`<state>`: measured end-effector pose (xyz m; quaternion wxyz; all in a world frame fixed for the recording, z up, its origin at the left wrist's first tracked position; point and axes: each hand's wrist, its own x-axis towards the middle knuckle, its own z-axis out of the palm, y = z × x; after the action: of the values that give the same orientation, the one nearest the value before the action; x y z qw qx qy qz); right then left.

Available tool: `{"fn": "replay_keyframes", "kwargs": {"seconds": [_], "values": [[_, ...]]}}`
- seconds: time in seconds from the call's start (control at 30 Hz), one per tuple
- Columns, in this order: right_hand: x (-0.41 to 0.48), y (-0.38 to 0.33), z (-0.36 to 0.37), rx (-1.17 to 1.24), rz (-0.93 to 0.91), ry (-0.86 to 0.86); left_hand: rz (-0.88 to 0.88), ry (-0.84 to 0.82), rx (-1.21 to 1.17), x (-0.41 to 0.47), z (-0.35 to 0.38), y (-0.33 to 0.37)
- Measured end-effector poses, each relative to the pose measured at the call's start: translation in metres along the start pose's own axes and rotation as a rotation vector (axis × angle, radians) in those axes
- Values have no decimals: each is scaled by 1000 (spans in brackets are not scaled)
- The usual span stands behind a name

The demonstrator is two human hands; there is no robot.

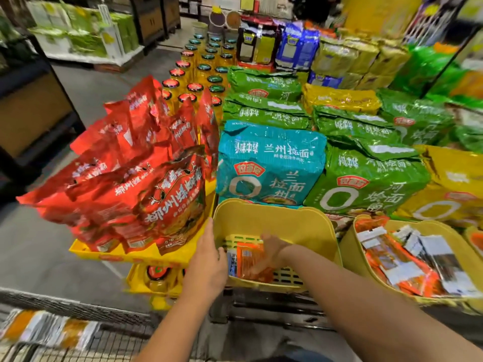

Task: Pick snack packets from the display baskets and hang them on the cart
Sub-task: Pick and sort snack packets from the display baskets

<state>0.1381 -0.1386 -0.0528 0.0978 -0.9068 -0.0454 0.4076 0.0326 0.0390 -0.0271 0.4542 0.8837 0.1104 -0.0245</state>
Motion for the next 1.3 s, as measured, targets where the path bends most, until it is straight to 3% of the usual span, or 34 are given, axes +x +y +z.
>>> {"fn": "replay_keyframes", "kwargs": {"seconds": [0.37, 0.53, 0.6, 0.8, 0.93, 1.1, 1.2, 1.3], "values": [[-10, 16, -30, 63, -164, -86, -21, 42, 18, 2, -2, 6], [-19, 25, -48, -495, 58, 24, -13, 49, 20, 3, 2, 0], [-21, 21, -51, -562, 46, 109, -21, 48, 19, 5, 3, -1], [-4, -7, -21, -225, -98, -45, -28, 49, 31, 5, 3, 2], [3, -6, -5, -361, -138, 30, -32, 56, 44, 3, 1, 3], [0, -6, -8, -381, -200, -27, -24, 46, 42, 2, 0, 3], [-16, -5, -24, -211, -228, 9, 7, 24, 5, 3, -2, 1], [-41, 3, -46, 188, -340, 160, 64, 106, 71, 0, -6, -7]]}}
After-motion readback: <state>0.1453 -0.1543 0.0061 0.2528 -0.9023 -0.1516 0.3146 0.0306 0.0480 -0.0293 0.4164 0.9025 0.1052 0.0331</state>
